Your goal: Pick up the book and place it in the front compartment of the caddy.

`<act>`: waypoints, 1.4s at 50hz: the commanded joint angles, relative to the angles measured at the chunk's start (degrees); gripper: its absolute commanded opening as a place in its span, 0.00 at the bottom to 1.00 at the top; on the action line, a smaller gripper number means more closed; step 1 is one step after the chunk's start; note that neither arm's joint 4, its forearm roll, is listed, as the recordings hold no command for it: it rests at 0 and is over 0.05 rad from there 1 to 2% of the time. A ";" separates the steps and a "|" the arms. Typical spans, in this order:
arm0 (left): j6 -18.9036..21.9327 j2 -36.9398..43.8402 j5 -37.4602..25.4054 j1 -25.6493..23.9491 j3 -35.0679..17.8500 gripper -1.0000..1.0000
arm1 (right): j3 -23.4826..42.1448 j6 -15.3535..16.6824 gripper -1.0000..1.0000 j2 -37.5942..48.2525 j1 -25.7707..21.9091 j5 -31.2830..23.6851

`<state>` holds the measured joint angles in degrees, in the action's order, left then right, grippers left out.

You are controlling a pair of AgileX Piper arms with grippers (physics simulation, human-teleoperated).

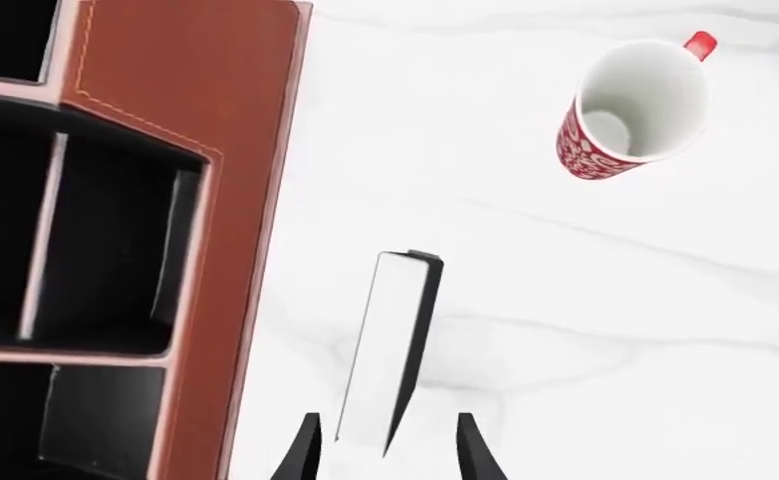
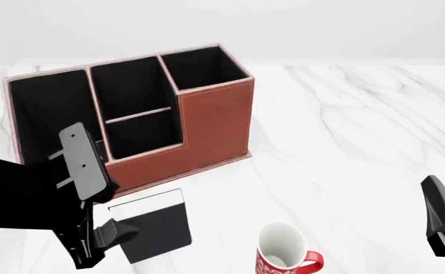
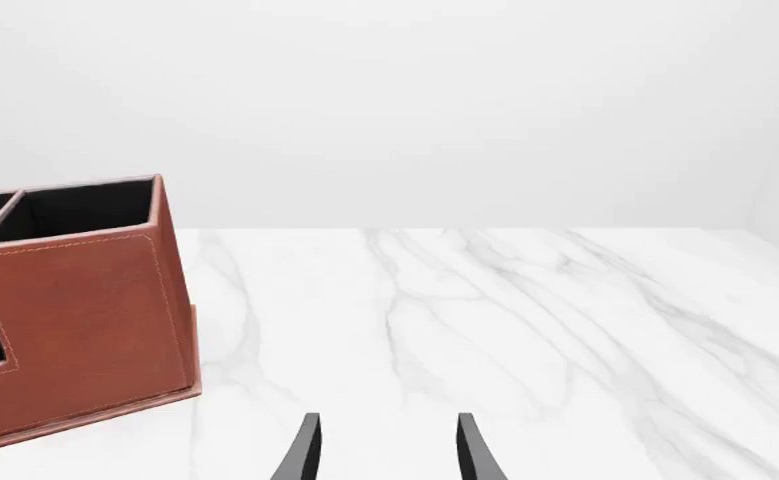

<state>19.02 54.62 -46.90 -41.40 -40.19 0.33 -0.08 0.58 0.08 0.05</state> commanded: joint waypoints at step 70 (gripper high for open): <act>-1.78 8.07 13.05 0.87 5.19 1.00 | -0.09 0.02 1.00 -0.15 -0.02 -0.01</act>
<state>19.86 62.02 -36.03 -39.65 -36.28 0.33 -0.08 0.58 0.08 0.05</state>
